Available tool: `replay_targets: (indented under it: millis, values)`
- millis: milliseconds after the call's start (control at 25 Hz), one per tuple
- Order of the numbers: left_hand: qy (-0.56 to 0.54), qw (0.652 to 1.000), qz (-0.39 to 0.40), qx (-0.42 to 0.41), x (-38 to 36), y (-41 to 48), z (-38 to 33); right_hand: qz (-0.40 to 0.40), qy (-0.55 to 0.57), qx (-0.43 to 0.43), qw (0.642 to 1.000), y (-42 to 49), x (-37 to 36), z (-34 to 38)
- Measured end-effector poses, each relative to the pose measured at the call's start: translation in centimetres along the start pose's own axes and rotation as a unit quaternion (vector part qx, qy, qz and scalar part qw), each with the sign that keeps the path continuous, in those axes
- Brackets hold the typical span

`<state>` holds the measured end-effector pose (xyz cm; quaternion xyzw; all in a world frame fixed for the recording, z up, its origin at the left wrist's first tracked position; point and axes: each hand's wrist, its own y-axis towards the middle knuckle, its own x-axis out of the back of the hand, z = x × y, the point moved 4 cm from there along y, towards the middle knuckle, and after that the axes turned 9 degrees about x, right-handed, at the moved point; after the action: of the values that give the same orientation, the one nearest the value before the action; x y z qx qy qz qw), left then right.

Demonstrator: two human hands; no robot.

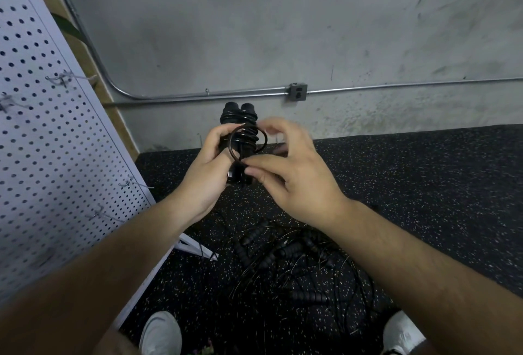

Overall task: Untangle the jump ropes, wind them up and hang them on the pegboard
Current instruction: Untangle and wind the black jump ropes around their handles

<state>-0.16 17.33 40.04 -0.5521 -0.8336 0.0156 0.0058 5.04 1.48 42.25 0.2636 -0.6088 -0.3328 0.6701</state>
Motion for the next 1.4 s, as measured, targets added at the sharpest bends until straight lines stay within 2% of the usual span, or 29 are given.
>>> replay_targets:
  millis: [200, 360, 520, 840, 1160, 1280, 1400]
  values:
    - [-0.03, 0.999, 0.042, -0.004, -0.4, 0.2, 0.5, -0.008, 0.054, -0.04, 0.998, 0.0, 0.3, -0.3]
    - [-0.065, 0.996, 0.067, 0.01, -0.2, 0.0, 0.3, -0.014, 0.068, -0.104, 0.992, 0.1, 1.5, -1.1]
    - [-0.069, 0.994, 0.084, 0.026, 0.0, 0.0, 0.1, 0.009, 0.024, -0.057, 0.998, -0.3, 1.4, -1.9]
    - [-0.078, 0.993, 0.083, 0.033, -0.2, 0.3, 0.3, 0.05, -0.008, -0.034, 0.998, -1.1, 1.9, -1.8]
    - [-0.112, 0.985, 0.121, 0.046, -0.8, 0.3, 0.4, 0.031, -0.036, -0.038, 0.998, -1.2, 2.8, -2.6]
    - [-0.109, 0.986, 0.116, 0.049, -0.9, 0.1, 0.1, 0.018, -0.006, -0.082, 0.996, -1.6, 2.2, -2.0]
    - [-0.11, 0.985, 0.128, 0.046, -1.0, 0.0, -0.1, -0.017, 0.065, -0.189, 0.98, -2.1, 1.6, -1.8]
